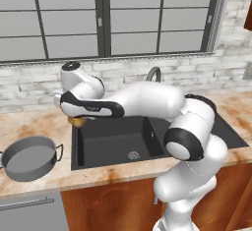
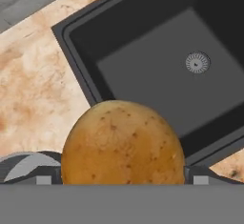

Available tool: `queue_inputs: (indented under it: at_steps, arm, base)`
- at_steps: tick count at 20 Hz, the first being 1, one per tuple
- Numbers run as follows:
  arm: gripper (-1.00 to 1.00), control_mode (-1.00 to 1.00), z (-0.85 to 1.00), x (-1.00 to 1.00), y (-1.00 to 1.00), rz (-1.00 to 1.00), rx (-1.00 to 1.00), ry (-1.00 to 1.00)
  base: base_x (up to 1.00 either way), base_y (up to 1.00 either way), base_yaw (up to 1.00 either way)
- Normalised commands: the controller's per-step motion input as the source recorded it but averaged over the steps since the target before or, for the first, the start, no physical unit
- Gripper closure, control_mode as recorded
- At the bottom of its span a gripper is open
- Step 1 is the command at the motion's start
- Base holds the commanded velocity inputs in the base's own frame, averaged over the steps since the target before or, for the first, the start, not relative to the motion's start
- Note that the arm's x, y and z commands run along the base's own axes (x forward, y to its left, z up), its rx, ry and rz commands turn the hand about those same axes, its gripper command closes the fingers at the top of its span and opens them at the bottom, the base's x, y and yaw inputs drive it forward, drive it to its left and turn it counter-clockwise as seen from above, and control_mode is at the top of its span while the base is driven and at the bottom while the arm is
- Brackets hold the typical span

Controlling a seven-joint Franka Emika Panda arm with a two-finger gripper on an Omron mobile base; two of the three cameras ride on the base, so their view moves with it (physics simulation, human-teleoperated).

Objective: Dump the potato from the pot into the sink. Then turn on the water and wash the potato. Then turn off the water and put the potato back in the pot.

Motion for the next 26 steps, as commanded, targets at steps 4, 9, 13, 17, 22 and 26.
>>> queue_inputs:
  at_steps: [4,9,13,17,22,26]
  arm:
    - [1.00,-1.00,0.00,0.00,1.00,-0.11,0.00,-0.05]
    - [1.00,-1.00,0.00,-0.09,1.00,-0.28,-0.01,0.03]
    - [1.00,-1.00,-0.01,-0.44,0.99,-0.32,0.00,0.07]
    - [1.00,-1.00,-0.35,-0.21,0.91,-0.12,0.00,0.04]
    - [1.00,-1.00,-0.79,-0.39,0.11,0.00,0.04,-0.05]
    - [1.00,-1.00,-0.74,-0.18,0.00,0.00,0.09,-0.03]
  base:
    - [0.00,0.00,0.00]
    - [0.00,0.00,0.00]
    - [0.00,0.00,0.00]
    - [0.00,0.00,0.00]
    - [0.00,0.00,0.00]
    - [0.00,0.00,0.00]
